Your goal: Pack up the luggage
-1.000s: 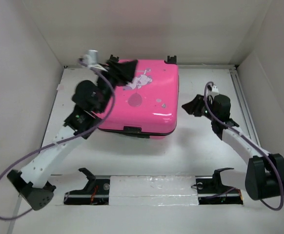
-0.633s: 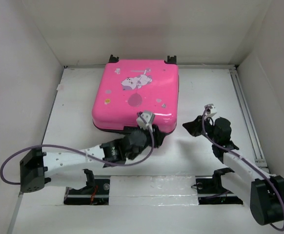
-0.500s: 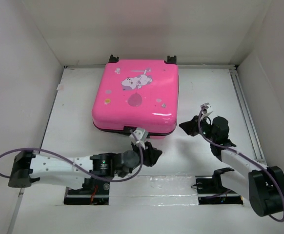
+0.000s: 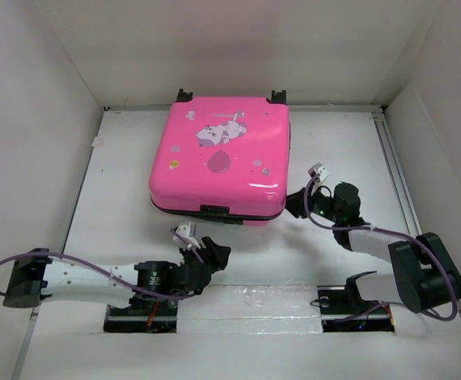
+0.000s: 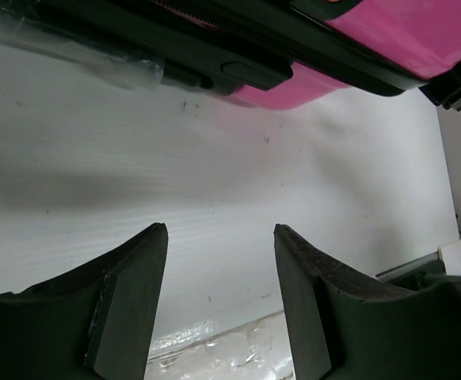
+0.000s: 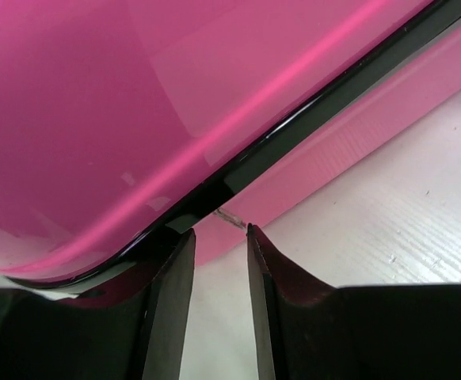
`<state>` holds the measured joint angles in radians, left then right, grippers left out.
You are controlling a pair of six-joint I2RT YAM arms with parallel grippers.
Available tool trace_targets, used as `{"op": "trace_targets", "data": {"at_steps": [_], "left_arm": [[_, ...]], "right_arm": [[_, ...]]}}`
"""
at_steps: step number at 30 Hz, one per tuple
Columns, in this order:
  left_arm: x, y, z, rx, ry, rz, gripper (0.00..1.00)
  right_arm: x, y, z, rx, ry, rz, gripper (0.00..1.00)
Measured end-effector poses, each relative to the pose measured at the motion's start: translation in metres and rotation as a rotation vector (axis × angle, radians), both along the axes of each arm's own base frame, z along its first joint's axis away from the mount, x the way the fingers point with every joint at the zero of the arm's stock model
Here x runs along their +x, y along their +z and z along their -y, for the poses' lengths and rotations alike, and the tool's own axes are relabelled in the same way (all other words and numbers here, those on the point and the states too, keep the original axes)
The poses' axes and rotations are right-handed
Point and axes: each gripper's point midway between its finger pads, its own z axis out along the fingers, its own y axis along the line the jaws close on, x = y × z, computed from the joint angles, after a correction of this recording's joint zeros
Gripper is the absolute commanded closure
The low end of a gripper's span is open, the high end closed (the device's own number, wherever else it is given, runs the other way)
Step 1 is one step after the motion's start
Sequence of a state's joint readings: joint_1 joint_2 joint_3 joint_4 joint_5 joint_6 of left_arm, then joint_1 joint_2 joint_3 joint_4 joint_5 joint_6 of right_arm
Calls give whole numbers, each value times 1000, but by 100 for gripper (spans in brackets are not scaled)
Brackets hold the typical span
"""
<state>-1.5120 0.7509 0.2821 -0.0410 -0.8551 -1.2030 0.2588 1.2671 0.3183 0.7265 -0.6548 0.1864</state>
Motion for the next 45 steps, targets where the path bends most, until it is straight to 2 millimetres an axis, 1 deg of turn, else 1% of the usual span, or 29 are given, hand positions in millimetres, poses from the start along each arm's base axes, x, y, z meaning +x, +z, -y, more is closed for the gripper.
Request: {"op": "trace_targets", "data": {"at_steps": [4,10,13,14,16,17,19,20,22,24,27,30,32,35,38,42,45], "left_arm": [[13,-1,-6,8,64,16,47],[54,-5,-22,42,212,35,47],[68,-2,-27,33,259,47,47],[72,1,-28,20,272,52,49],[80,5,-28,-6,295,60,52],[82,5,-28,-9,302,61,52],[85,1,-27,5,309,61,53],[86,-3,-27,21,308,59,53],[87,-9,-25,54,304,55,54],[87,-13,-24,80,300,53,57],[89,-15,-20,107,293,56,60],[91,-14,-15,128,281,65,62],[92,-13,-12,141,270,74,62],[94,-12,-9,164,257,87,65],[98,-14,-7,182,239,85,65],[103,-19,-10,217,227,85,65],[106,-22,-9,241,216,86,65]], "right_arm": [[6,-7,-5,-2,25,8,61],[13,-13,-11,16,44,22,61],[16,-8,-14,26,62,48,61],[17,-5,-15,32,71,56,61],[17,1,-20,44,108,75,65],[16,2,-23,50,127,76,68],[14,3,-26,57,156,73,74],[13,4,-27,60,171,73,80],[11,5,-30,65,197,72,84],[8,5,-32,71,222,67,93],[6,5,-34,82,245,65,100],[7,4,-36,87,238,61,100],[7,4,-38,86,221,60,100],[7,5,-41,69,165,54,100],[2,5,-44,36,92,37,100],[-13,3,-51,-12,-1,6,100],[-33,0,-58,-32,-34,-23,100]]}}
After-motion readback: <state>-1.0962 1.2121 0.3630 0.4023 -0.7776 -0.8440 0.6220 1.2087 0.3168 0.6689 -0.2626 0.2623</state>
